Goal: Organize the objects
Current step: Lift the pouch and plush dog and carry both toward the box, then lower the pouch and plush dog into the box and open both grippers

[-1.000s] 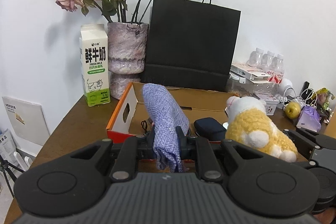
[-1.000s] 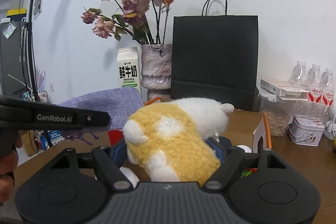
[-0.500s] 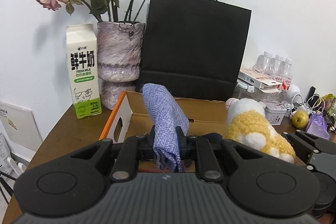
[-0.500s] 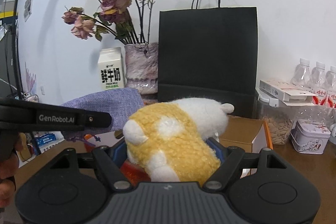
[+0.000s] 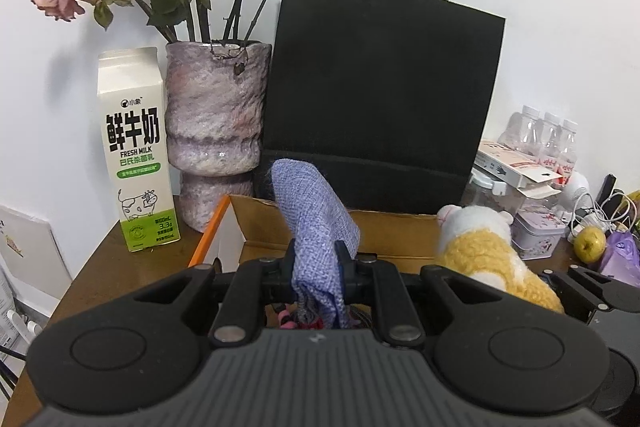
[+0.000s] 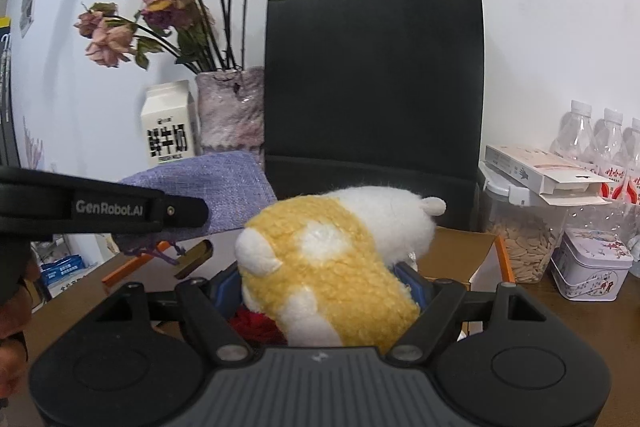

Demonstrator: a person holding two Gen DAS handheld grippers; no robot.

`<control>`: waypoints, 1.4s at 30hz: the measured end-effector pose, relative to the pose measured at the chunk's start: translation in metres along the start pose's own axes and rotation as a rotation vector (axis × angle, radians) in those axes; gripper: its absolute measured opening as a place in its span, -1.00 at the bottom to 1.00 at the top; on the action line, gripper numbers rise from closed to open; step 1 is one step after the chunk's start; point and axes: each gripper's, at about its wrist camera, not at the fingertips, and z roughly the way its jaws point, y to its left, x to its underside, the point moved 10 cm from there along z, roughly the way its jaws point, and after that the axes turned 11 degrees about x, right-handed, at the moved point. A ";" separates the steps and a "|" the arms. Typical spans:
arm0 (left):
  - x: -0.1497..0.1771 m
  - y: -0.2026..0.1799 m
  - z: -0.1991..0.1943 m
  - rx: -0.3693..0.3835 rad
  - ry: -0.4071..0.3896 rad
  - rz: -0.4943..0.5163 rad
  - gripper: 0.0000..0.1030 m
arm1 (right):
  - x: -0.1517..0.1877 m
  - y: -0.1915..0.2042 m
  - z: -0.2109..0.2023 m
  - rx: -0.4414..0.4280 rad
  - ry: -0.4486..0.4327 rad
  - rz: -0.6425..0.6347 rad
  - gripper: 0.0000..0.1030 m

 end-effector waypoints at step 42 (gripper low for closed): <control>-0.002 0.020 0.021 -0.089 -0.019 -0.003 1.00 | 0.013 -0.014 0.039 0.097 0.097 0.000 1.00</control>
